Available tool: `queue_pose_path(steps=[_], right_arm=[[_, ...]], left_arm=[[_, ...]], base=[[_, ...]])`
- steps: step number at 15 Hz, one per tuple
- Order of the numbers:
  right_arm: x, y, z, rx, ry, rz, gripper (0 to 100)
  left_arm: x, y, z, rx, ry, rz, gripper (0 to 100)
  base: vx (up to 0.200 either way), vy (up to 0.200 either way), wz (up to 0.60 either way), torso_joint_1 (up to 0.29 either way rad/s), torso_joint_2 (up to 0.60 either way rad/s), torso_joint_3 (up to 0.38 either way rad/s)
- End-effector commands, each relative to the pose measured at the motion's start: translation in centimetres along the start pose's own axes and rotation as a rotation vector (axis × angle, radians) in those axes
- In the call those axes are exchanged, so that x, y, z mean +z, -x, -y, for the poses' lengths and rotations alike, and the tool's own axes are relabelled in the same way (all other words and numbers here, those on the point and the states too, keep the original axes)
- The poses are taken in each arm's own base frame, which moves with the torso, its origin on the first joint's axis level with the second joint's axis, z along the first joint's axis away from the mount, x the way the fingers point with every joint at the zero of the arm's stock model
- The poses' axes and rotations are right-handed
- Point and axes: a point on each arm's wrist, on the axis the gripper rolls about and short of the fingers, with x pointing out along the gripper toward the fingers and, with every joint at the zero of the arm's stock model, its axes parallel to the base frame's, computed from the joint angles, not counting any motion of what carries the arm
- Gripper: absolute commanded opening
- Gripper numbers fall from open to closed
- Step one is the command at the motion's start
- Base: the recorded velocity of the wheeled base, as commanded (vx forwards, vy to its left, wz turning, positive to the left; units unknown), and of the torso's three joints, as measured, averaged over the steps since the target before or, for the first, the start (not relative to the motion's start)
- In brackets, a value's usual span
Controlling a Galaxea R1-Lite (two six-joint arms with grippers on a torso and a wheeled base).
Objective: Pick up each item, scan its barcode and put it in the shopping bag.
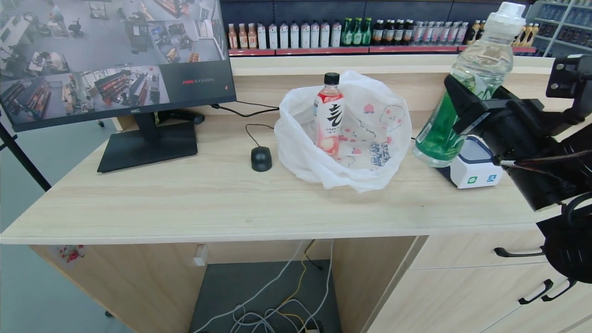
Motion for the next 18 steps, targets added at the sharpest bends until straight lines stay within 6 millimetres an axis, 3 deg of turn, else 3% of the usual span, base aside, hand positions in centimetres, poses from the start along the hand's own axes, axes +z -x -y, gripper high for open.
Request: queue_pose_path(steps=[1,4,9,13,18], right_arm=[[0.1,-2.2,0.0,0.040,-0.003,-0.007,0],[-0.2,-4.7,-0.4,0.085,-0.011,-0.014,0],[-3.6,-5.9,-0.8,0.139,-0.018,-0.065,0],[-4.6,-7.5,-1.5,0.156,-0.025,-0.038,0],[-7.1,-9.5,-1.9,0.185,-0.025,-0.037,0]], left_arm=[[0.0,0.0,0.0,-0.002,0.000,0.000,100],[0.0,0.0,0.0,0.000,0.000,0.000,100],[0.0,0.0,0.0,0.000,0.000,0.000,100],[0.0,0.0,0.0,-0.002,0.000,0.000,100],[0.0,0.0,0.0,-0.002,0.000,0.000,100]], base=[[0.000,0.000,0.00,0.000,0.00,0.000],[0.000,0.000,0.00,0.000,0.00,0.000],[0.000,0.000,0.00,0.000,0.00,0.000],[0.000,0.000,0.00,0.000,0.00,0.000],[0.000,0.000,0.00,0.000,0.00,0.000]])
